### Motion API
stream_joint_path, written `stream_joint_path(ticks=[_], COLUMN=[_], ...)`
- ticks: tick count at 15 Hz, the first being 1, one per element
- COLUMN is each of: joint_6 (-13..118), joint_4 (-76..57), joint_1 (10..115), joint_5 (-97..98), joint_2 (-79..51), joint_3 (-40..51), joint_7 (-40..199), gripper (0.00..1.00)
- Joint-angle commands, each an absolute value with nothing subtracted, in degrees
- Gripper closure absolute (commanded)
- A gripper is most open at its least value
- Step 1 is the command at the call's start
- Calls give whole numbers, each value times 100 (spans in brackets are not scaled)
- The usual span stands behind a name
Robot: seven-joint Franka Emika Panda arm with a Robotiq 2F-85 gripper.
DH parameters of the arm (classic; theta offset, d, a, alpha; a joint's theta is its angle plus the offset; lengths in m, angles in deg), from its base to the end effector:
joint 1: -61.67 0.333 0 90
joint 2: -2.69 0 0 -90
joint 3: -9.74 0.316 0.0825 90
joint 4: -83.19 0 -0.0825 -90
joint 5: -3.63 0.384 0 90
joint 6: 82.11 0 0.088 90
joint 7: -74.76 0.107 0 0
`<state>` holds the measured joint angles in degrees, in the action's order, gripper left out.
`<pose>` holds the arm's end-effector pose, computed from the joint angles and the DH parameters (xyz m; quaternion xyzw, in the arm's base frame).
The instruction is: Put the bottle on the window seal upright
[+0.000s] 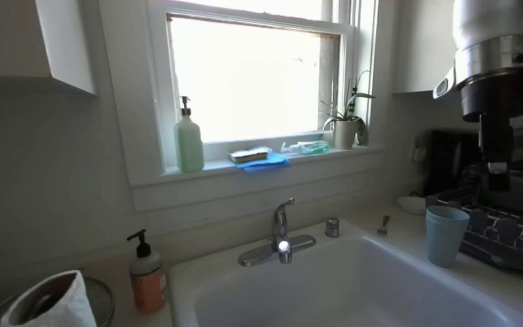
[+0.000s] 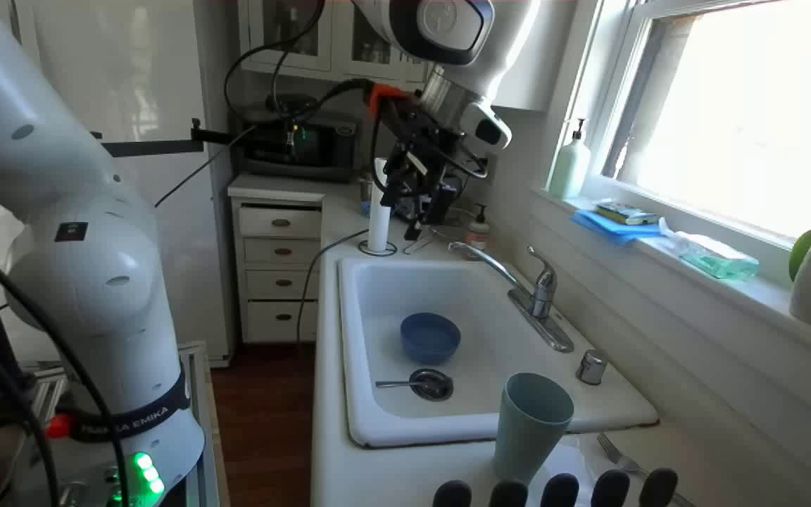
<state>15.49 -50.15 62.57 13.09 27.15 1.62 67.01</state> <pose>0.3988 -0.0389 0.4868 -0.9889 0.0053 0.0860 0.1208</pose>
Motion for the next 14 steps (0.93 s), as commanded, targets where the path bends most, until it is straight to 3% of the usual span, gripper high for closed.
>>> stream_joint_path(ticks=[1, 8, 14], joint_6=[1530, 1531, 2687], joint_4=[-5004, -5004, -4373], joint_1=[6134, 6134, 5879], joint_5=[1346, 1346, 770], joint_2=[2704, 2704, 2286], joint_3=[266, 266, 267], joint_7=[6661, 6661, 6608], gripper=[0, 0, 0])
